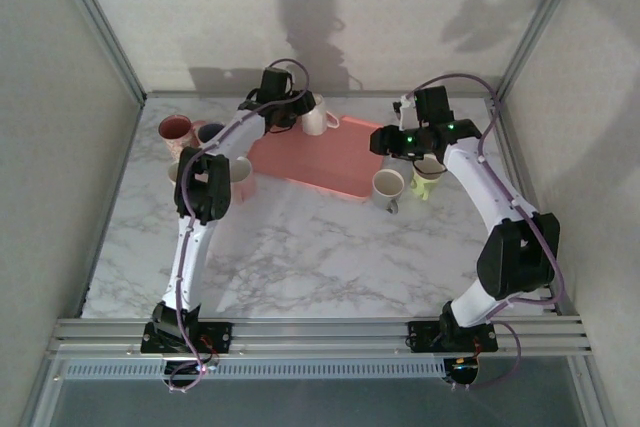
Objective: Turn the mug right side up
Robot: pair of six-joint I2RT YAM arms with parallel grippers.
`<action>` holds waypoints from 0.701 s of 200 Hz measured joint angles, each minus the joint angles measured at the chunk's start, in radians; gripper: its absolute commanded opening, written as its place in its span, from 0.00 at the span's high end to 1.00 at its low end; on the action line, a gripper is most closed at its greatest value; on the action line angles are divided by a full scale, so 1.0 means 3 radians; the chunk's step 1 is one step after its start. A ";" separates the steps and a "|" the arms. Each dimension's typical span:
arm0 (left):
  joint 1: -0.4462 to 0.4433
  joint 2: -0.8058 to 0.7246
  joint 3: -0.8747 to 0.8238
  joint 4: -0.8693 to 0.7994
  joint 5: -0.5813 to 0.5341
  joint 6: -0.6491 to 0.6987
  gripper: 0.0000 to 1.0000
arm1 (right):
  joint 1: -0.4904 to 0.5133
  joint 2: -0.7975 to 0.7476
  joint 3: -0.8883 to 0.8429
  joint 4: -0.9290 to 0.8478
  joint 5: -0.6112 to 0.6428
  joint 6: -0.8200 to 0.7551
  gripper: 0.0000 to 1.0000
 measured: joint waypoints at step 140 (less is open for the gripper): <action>-0.0038 -0.0712 -0.0937 -0.0139 0.0581 0.0659 0.32 | 0.0248 0.1133 0.0749 0.0219 -0.0109 -0.1780 0.47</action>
